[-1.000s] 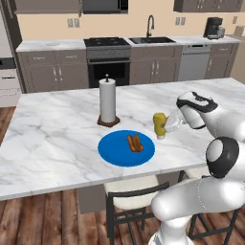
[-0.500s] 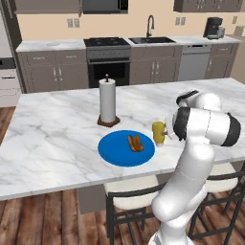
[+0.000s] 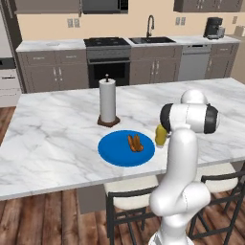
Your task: Move the hot dog bun to the plate on the dining table and place the condiment next to that plate. Then navigate to the fridge and take the sausage and place it on the plate as well.
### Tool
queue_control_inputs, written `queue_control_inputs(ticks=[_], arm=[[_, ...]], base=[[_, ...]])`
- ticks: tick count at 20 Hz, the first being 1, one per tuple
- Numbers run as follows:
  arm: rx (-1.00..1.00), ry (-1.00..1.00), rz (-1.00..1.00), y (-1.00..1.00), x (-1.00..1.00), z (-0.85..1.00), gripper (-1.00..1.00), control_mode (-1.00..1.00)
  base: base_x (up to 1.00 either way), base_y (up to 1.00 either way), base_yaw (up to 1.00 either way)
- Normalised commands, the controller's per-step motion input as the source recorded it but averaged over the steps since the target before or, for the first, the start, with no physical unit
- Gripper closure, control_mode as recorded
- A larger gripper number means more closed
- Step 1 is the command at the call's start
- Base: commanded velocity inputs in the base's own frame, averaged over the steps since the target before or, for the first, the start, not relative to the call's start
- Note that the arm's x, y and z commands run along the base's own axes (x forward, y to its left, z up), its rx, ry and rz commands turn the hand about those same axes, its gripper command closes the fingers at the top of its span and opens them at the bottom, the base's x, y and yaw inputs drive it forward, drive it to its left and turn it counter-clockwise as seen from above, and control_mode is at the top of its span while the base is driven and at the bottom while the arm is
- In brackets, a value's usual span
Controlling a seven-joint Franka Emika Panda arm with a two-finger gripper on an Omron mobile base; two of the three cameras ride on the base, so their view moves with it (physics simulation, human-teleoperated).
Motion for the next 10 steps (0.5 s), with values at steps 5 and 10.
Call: queue_control_inputs(ticks=[5, 10], arm=[[0.07, -0.24, 0.09, 0.00, 0.00, -0.12, 1.00, -1.00], [0.01, -0.10, 0.01, 0.00, 0.05, -0.25, 1.00, -1.00]], base=[[0.00, 0.00, 0.00], [0.00, 0.00, 0.00]])
